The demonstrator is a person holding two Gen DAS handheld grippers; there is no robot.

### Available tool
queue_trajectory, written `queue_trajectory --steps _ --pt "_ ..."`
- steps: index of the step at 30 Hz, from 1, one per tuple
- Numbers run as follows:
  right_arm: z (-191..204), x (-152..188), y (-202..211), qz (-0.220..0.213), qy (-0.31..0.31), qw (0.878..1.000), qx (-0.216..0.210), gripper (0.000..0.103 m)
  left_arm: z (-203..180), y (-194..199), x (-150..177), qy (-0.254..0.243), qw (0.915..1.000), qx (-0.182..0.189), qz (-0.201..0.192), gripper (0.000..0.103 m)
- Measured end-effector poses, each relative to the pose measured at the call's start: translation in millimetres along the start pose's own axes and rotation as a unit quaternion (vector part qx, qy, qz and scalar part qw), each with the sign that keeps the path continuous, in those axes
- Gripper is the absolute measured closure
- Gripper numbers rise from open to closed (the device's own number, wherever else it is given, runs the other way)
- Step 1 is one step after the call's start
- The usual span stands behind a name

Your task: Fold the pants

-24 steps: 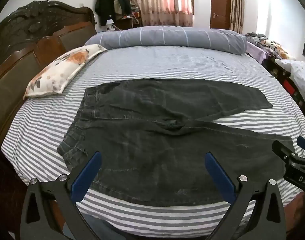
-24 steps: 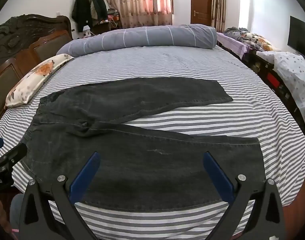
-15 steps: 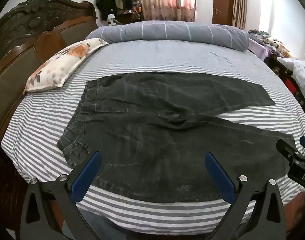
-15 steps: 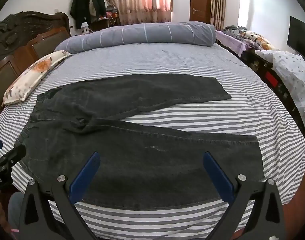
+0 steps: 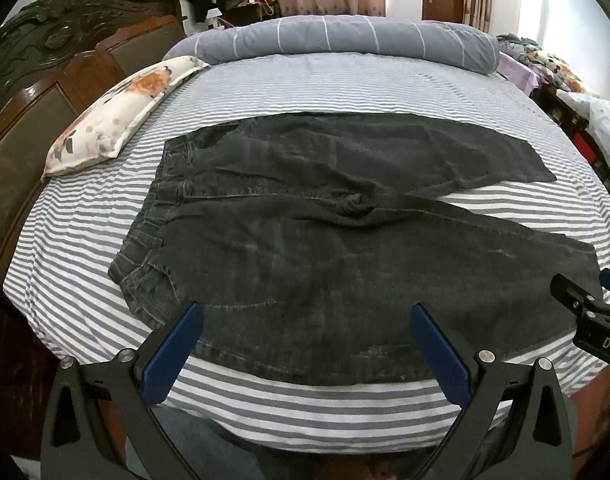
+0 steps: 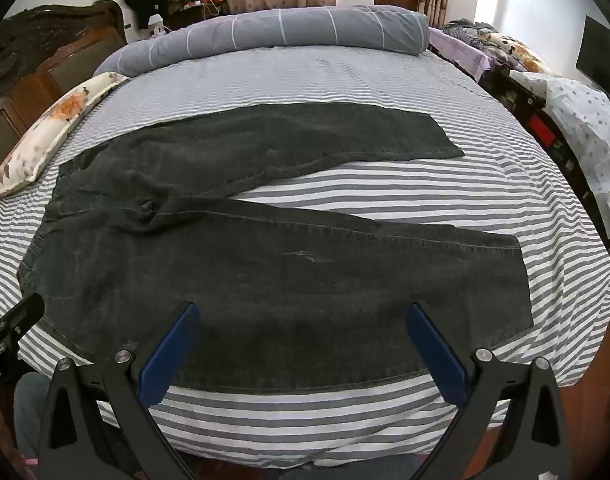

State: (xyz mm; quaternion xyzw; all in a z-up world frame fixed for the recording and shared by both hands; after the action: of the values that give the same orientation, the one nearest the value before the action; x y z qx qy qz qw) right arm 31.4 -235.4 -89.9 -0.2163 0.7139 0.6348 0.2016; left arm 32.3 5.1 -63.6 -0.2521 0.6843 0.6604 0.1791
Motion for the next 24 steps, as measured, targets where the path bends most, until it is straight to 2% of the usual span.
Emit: queue_trajectory --steps 24 --pt "2.8 2.7 -4.1 0.006 0.003 1.0 -0.003 0.001 8.0 -5.9 3.9 0.002 0.9999 -0.014 0.007 0.001"
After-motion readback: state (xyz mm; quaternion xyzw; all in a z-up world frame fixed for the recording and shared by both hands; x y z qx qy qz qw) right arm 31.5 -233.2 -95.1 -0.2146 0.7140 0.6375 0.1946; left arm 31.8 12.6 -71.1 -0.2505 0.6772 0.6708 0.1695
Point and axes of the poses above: each gripper's, at about its wrist camera, not at the fingertips, and y roughly against the way its jaws point, z to its left, x to its underside, the point moved 4 cm from there along -y, roughly the way its jaws point, and after that the axes turned 12 degrees about y, right-handed, at the moved point
